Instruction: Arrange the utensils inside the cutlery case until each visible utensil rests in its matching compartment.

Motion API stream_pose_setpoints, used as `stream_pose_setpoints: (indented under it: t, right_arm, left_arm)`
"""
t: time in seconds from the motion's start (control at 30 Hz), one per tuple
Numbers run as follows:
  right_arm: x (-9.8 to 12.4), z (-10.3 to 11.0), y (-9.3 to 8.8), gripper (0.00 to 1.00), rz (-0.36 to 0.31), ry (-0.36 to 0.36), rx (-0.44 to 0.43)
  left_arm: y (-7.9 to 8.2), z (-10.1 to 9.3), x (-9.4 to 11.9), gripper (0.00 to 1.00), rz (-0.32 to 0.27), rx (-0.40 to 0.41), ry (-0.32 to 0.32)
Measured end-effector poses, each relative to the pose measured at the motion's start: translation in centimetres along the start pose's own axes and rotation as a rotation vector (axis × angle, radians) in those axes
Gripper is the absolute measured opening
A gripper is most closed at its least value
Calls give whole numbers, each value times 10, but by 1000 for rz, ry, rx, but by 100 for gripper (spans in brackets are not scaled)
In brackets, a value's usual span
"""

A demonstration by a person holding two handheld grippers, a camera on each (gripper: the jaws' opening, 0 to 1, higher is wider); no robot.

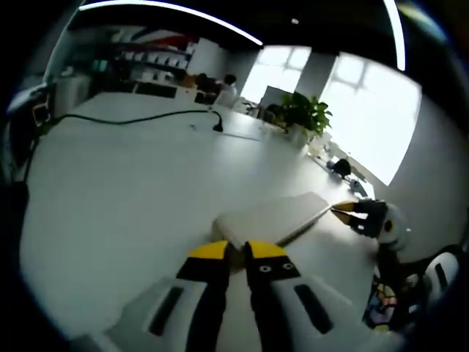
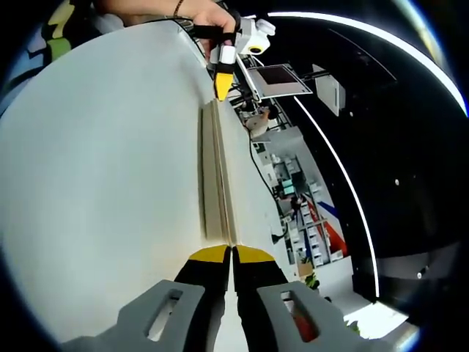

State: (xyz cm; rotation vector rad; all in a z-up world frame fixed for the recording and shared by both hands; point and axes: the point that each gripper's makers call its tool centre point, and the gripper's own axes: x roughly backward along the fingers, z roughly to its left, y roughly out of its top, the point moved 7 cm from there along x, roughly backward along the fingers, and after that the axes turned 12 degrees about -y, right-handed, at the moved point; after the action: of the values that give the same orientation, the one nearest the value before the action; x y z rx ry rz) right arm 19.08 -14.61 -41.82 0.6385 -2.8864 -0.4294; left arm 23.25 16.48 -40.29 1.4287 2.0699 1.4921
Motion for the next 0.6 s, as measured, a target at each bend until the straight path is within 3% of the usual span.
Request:
stream_pose_setpoints:
  t: [0.13, 0.3, 0.6]
  right_arm:
    - [1, 0, 2, 0, -11, 1, -8]
    - [1, 2, 4, 1, -13, 11, -7]
    - [1, 3, 3, 0, -18, 16, 4]
  left_arm:
    - [2, 2, 2, 10, -20, 10, -3]
    - [1, 2, -2, 21, -21, 7, -41]
    - [0, 3, -2, 18, -31, 28, -41]
